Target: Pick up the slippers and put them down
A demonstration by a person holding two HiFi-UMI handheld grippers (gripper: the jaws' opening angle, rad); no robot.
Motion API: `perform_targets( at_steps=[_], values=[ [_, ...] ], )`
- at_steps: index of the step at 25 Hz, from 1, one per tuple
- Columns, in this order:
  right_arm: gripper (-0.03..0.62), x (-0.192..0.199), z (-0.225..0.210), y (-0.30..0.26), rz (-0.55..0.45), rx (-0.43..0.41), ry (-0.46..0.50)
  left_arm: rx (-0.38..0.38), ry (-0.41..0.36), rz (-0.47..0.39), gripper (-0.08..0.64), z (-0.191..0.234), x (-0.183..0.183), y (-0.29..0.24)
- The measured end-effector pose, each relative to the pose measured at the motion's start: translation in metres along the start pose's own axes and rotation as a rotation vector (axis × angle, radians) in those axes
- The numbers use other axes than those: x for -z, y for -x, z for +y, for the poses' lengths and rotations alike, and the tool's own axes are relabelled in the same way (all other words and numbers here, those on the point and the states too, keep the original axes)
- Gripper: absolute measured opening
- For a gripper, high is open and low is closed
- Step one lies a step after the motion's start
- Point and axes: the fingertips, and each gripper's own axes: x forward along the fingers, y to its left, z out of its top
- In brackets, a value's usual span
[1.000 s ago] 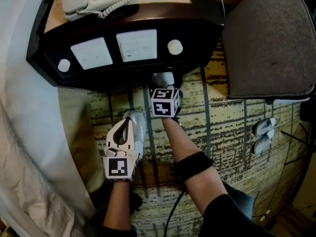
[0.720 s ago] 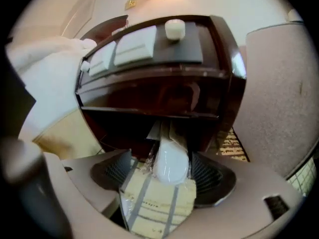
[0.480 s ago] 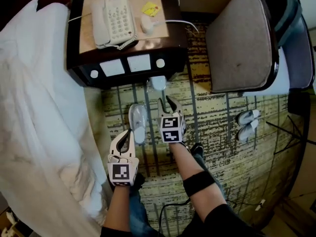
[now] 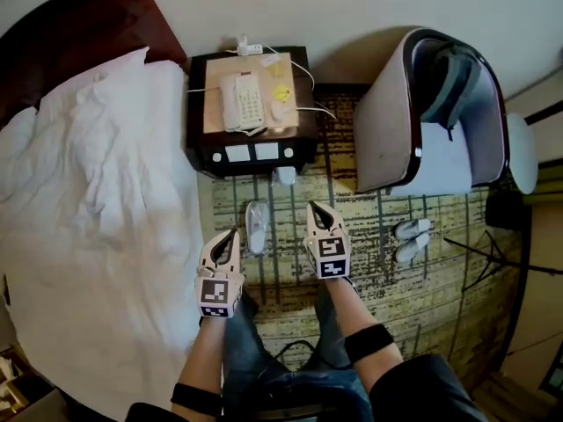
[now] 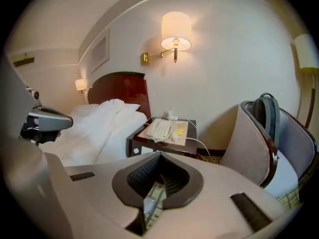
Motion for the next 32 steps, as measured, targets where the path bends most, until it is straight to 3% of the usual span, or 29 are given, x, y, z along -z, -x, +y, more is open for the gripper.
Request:
perform_targets(
  at_steps=[6,11,21,32],
  values=[
    [0.000,-0.072,0.015,0.083,-0.048,-0.066,0.054,-0.024,0.018,-0.058,0.000,0.001,-0.077,0.063],
    [0.000,-0.096,0.031,0.133,-0.062,-0.135,0.095,-0.023,0.013,-0.076,0.000,-0.008,-0.102,0.099],
    [0.000,-0.101,0.033,0.188,-0.084,-0.169,0.091,-0.054,0.030,-0.091,0.000,-0.004,-0.094,0.134],
    [0.000,-0.087,0.027,0.200,-0.066,-0.176,0.046,-0.027,-0.037,-0.090,0.000,-0.017,-0.108,0.131]
  ],
)
